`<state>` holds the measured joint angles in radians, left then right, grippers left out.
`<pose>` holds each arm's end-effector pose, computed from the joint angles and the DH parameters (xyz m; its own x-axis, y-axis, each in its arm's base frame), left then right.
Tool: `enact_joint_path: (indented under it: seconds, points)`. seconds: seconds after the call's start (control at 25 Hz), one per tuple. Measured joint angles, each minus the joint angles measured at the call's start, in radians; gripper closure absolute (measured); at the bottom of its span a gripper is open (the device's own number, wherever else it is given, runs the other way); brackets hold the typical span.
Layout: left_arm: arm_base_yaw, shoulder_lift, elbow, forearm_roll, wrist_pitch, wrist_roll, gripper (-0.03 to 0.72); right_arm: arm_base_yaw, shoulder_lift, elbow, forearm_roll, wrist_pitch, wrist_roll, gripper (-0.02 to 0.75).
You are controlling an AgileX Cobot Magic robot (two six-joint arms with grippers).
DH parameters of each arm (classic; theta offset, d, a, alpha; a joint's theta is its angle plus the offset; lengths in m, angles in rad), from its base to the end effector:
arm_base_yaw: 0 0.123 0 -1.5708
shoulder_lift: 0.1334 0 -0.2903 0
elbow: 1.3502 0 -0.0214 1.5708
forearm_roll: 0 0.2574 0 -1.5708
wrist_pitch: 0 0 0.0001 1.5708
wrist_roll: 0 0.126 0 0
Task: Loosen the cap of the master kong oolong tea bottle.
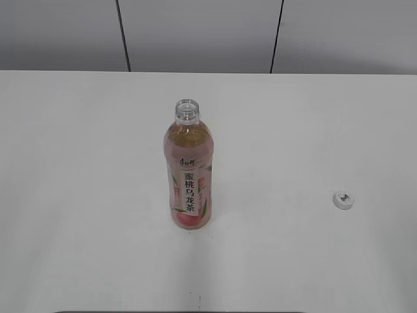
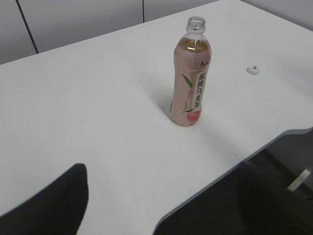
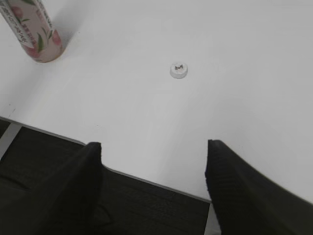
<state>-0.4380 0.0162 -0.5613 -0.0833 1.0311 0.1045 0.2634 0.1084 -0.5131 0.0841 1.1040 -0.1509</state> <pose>0.0177 -0.0182 0.2869 -0.3200 0.2177 -0.9221 0.5033 0.8636 0.0292 0.0340 0.0190 0.2608 -0.5142 -0.2551 -0.8189 -0.3793 0.9239 -0.0496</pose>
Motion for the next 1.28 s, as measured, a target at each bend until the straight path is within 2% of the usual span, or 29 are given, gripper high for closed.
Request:
enact_joint_path:
  seconds: [0.08, 0.16, 0.36, 0.4, 0.48, 1.28]
  points:
    - [0.024, 0.0, 0.0, 0.0, 0.0, 0.0, 0.146, -0.056, 0.0, 0.0, 0.0, 0.0, 0.0, 0.235]
    - [0.093, 0.0, 0.0, 0.0, 0.0, 0.0, 0.154, -0.122, -0.002, 0.0, 0.0, 0.0, 0.0, 0.235]
    - [0.369, -0.015, 0.0, 0.0, -0.002, 0.0, 0.158, -0.213, -0.082, 0.0, 0.0, 0.0, 0.0, 0.235]
    - [0.409, -0.019, 0.0, 0.0, -0.003, 0.0, 0.159, -0.218, -0.1, 0.0, 0.0, 0.001, 0.0, 0.235]
    - [0.448, -0.022, 0.0, 0.003, -0.001, 0.0, 0.16, -0.221, -0.113, 0.0, 0.0, 0.003, 0.0, 0.235]
    - [0.449, -0.023, 0.0, 0.003, -0.004, 0.0, 0.191, -0.222, -0.114, 0.0, -0.003, 0.001, 0.0, 0.235]
